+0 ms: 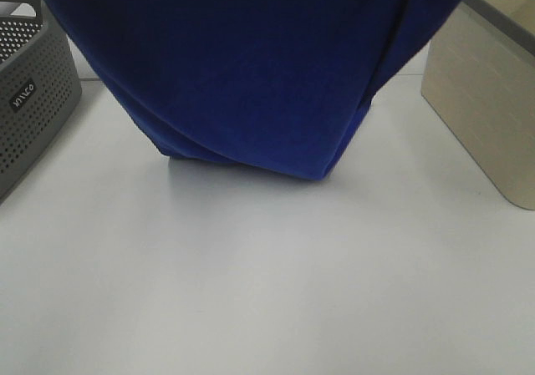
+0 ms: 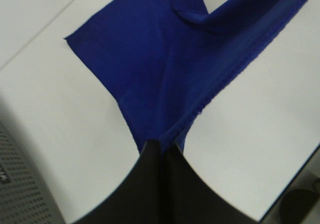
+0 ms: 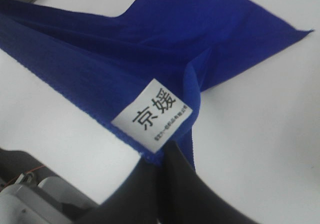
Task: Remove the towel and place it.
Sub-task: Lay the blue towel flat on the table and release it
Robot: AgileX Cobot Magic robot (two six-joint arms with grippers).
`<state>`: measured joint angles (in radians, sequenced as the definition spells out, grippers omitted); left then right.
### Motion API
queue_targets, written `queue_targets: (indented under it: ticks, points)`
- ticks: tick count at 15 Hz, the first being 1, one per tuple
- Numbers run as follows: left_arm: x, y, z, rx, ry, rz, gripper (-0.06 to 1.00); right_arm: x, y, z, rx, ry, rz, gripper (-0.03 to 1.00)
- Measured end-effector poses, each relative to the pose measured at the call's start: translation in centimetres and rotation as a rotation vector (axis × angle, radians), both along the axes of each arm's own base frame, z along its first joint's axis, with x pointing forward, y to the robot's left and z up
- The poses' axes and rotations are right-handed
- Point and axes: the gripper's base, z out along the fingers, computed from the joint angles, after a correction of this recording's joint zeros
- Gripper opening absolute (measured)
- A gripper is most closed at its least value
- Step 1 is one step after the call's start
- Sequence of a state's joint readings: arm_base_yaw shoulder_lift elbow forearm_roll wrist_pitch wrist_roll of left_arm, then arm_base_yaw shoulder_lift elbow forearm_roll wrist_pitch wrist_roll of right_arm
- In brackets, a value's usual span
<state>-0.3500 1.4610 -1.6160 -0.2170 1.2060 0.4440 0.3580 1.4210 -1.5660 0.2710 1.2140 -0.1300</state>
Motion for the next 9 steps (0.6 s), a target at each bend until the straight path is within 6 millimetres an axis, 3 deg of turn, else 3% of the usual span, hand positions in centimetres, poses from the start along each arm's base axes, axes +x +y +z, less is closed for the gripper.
queue_targets:
  ticks: [4, 9]
  points:
    - [-4.2, 0.5, -4.6, -0.047, 0.186, -0.02, 0.0, -4.4, -1.0, -3.4, 0.005, 0.115, 0.015, 0.02]
    - [-7.5, 0.3, -9.0, -0.15, 0.39, -0.022, 0.0, -8.0, -2.3, -7.7, -0.024, 0.239, 0.012, 0.02]
